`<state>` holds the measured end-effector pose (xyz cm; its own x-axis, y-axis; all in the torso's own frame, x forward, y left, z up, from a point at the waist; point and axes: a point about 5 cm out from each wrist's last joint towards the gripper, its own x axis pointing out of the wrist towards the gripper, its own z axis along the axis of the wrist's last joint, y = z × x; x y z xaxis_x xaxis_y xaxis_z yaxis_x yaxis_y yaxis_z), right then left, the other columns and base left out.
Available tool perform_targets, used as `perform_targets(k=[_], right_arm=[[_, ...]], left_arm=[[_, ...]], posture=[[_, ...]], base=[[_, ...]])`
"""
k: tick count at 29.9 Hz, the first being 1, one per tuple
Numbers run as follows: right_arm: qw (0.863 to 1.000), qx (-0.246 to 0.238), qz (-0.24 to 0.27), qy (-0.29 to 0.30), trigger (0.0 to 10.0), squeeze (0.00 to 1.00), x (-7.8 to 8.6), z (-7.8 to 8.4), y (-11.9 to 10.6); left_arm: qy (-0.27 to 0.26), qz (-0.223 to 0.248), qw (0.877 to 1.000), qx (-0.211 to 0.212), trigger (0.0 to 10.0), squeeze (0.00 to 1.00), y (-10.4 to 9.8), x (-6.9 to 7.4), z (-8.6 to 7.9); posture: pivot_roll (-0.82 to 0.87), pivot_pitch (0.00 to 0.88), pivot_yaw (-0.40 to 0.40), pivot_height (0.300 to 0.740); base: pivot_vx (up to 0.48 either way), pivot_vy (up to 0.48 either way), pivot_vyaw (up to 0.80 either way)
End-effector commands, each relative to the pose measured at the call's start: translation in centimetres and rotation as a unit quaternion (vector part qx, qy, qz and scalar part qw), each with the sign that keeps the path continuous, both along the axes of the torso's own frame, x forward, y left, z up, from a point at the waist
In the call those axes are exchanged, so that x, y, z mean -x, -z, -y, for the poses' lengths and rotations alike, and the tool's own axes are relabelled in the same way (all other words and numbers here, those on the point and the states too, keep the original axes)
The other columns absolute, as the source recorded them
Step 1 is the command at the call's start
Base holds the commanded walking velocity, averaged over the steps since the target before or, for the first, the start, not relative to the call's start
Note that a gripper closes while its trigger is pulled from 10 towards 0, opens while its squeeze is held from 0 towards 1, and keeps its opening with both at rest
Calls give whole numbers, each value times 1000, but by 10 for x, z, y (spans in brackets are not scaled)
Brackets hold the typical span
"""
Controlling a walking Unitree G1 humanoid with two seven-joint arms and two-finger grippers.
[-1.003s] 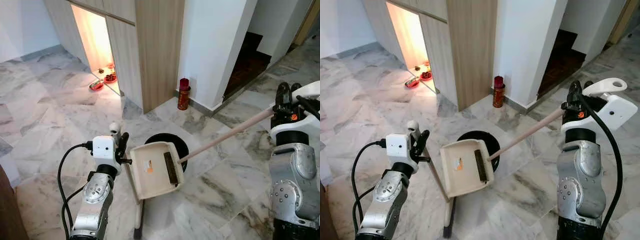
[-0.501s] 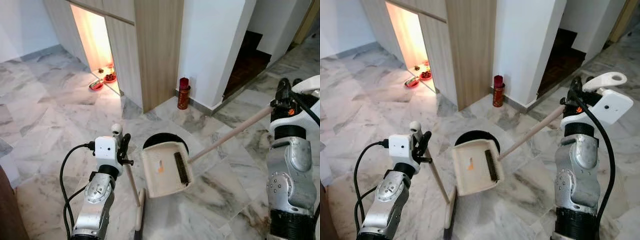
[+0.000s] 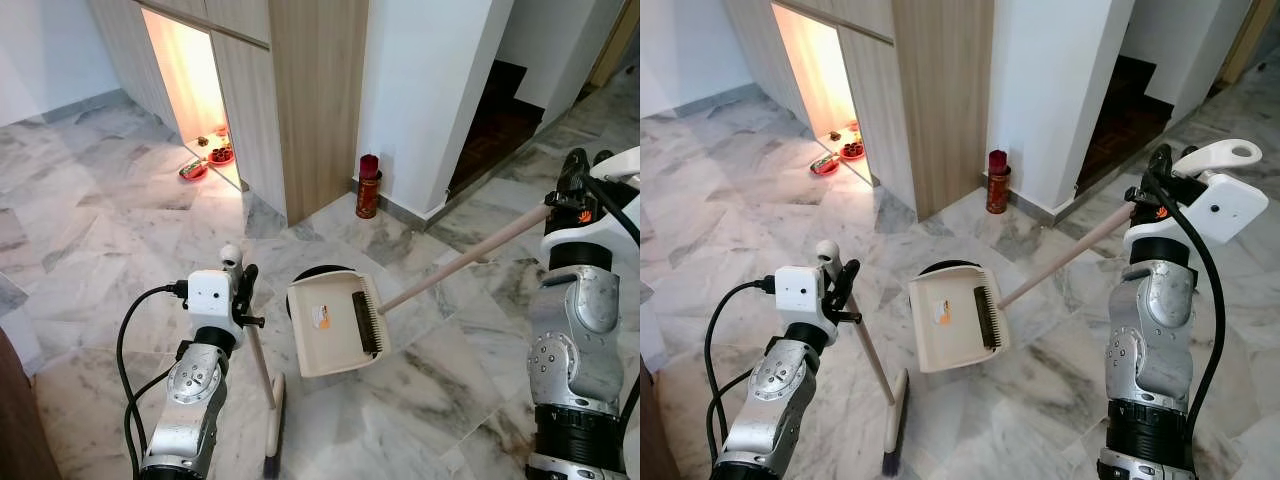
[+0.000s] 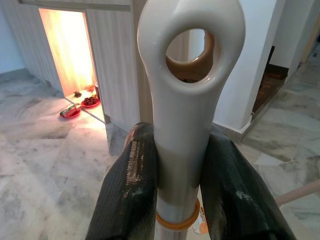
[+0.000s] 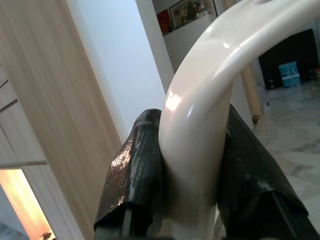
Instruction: Sweep floor
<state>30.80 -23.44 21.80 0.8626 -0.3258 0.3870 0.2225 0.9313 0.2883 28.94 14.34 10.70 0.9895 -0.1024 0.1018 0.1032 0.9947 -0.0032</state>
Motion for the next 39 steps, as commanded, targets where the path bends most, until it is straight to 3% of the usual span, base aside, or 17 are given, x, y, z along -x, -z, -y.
perform_targets(k=[1,39], right_arm=[[999,2,38,0,10000,0,1,-1,-14],[999,2,45,-20,10000,0,-2,-3,-16]], left_arm=[[-2,27,1000,-8,10000,0,-10,-4,0],[-16,29,999,-7,10000,0,-10,-4,-2]], posture=[[-55,0,26,740],[-46,0,12,740]], base=[[281,0,0],[282,0,0]])
